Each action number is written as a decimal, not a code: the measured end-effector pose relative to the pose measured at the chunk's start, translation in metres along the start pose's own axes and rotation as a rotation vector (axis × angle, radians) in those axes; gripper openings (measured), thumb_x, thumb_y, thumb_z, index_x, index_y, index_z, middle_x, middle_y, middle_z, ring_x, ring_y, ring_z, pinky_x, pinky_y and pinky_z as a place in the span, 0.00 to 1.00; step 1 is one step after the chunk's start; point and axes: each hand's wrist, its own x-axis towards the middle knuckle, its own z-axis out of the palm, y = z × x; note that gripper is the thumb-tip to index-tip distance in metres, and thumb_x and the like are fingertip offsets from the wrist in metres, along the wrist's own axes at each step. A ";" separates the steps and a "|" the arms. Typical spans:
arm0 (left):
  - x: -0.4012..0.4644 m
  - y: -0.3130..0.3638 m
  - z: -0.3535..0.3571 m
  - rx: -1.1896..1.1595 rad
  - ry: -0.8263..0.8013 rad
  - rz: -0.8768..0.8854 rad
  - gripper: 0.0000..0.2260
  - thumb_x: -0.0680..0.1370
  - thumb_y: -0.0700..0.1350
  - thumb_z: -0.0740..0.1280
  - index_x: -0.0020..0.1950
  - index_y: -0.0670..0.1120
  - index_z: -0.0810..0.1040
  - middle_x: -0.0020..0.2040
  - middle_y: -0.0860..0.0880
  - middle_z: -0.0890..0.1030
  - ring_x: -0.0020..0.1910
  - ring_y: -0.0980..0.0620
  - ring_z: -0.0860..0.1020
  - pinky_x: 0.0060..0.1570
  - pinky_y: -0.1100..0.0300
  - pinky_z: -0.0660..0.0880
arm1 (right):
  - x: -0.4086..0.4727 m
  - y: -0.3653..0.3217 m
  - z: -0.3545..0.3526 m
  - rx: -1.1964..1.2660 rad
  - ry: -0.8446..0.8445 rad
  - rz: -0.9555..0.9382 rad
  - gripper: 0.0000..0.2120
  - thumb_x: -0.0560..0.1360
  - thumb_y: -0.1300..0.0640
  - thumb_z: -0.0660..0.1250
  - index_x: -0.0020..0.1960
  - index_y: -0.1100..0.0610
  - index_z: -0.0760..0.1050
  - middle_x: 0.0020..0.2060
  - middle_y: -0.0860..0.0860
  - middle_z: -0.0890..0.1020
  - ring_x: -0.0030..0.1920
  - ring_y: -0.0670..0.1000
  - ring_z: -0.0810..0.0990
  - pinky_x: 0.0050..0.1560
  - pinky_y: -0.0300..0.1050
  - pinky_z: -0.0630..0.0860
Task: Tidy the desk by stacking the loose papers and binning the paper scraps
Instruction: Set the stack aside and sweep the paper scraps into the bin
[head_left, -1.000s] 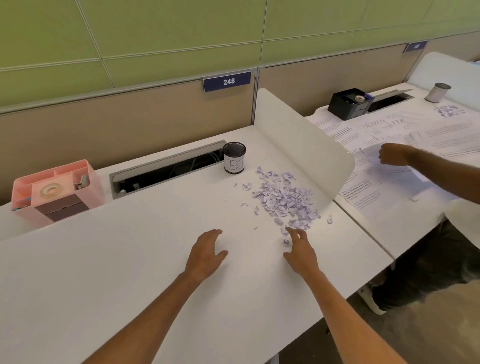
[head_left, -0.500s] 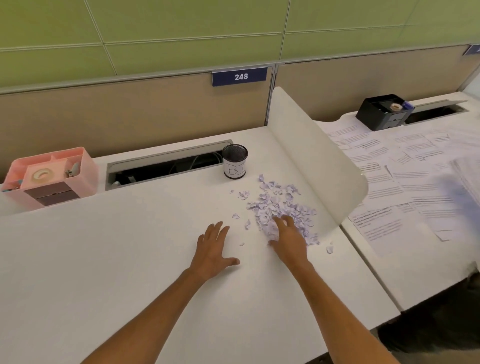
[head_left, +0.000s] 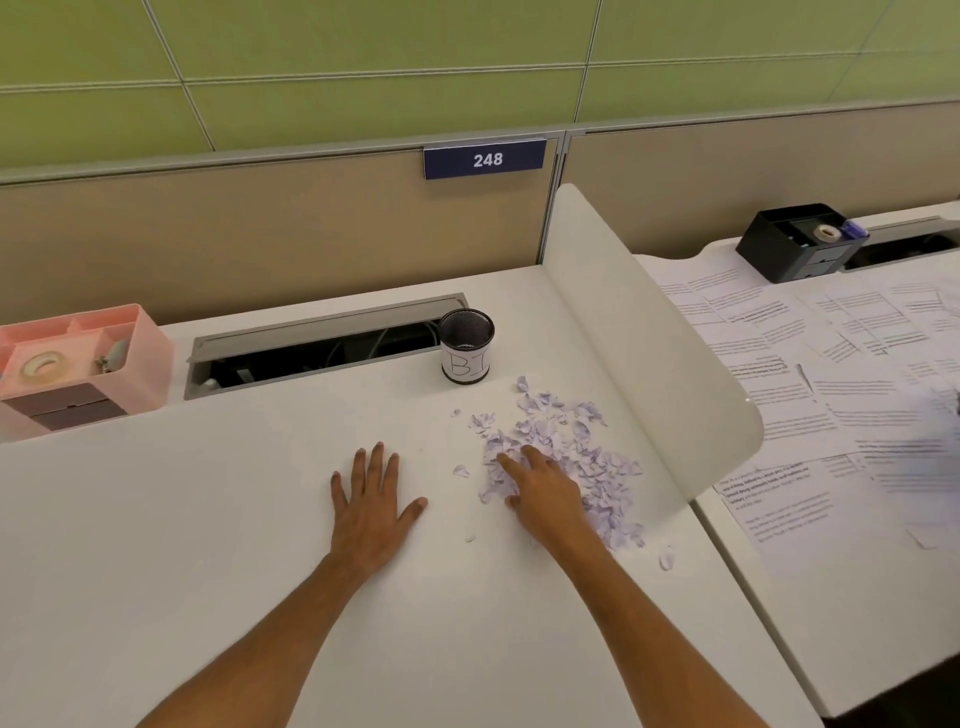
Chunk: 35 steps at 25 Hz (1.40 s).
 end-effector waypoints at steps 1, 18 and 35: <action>0.005 -0.005 0.002 0.009 0.011 -0.006 0.45 0.72 0.71 0.30 0.79 0.45 0.55 0.80 0.46 0.49 0.79 0.44 0.46 0.74 0.37 0.46 | 0.005 -0.002 0.002 -0.003 0.023 -0.028 0.24 0.78 0.55 0.66 0.73 0.48 0.66 0.72 0.54 0.66 0.64 0.58 0.73 0.53 0.52 0.78; 0.017 -0.016 0.008 0.017 0.089 -0.022 0.37 0.76 0.69 0.44 0.78 0.49 0.57 0.80 0.50 0.52 0.79 0.48 0.46 0.75 0.40 0.44 | 0.113 -0.029 -0.113 0.237 0.315 -0.142 0.12 0.77 0.55 0.67 0.38 0.59 0.82 0.35 0.55 0.81 0.37 0.57 0.77 0.36 0.46 0.70; 0.016 -0.014 0.009 -0.001 0.106 -0.039 0.36 0.77 0.69 0.47 0.78 0.49 0.59 0.80 0.50 0.53 0.79 0.48 0.47 0.74 0.41 0.44 | 0.184 -0.055 -0.129 0.156 0.249 -0.146 0.17 0.74 0.66 0.64 0.61 0.58 0.79 0.56 0.58 0.82 0.53 0.61 0.78 0.46 0.45 0.69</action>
